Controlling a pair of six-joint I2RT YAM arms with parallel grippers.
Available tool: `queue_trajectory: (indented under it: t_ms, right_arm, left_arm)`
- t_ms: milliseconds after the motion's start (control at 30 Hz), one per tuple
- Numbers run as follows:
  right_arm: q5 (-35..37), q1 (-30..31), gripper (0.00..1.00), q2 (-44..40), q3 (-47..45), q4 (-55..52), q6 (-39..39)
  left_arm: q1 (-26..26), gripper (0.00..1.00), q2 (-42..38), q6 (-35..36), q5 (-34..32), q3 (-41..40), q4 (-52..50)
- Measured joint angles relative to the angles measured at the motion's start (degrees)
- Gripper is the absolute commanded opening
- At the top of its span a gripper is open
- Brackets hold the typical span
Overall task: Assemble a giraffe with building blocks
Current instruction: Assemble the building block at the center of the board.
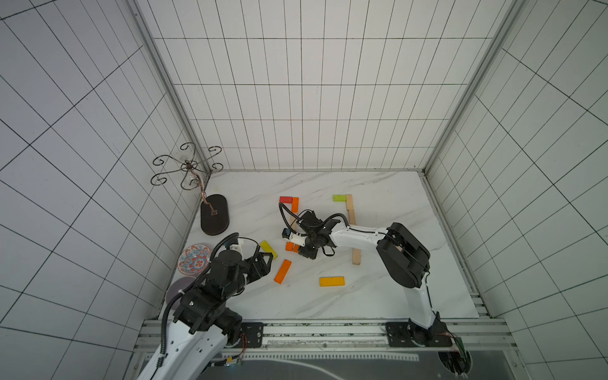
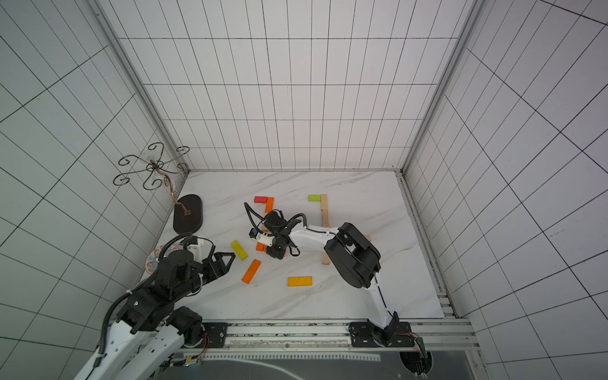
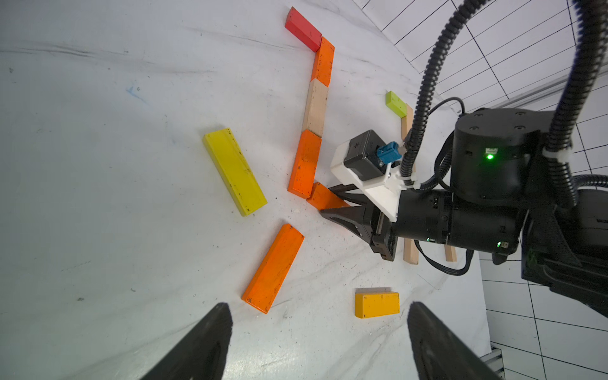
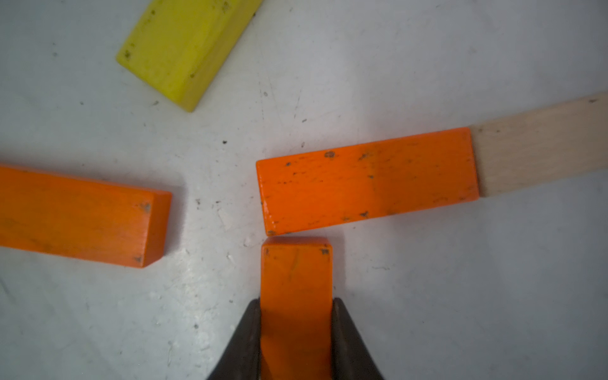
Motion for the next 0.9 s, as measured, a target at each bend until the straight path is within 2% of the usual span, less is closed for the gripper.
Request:
queue_trajectory:
  t_ms: [267, 600, 900]
  right_arm:
    - [-0.02, -0.37, 0.20, 0.57, 0.92, -0.37, -1.46]
    - [-0.02, -0.68, 0.31, 1.11, 1.88, -1.18, -3.13]
    - [-0.09, -0.70, 0.30, 1.18, 2.01, -1.27, -5.14]
  left_arm:
    - [0.02, 0.84, 0.00, -0.02, -0.39, 0.00, -0.07]
    - [0.02, 0.84, 0.00, -0.02, -0.42, 0.00, -0.07]
    - [0.02, 0.84, 0.00, 0.00, -0.39, 0.00, -0.07]
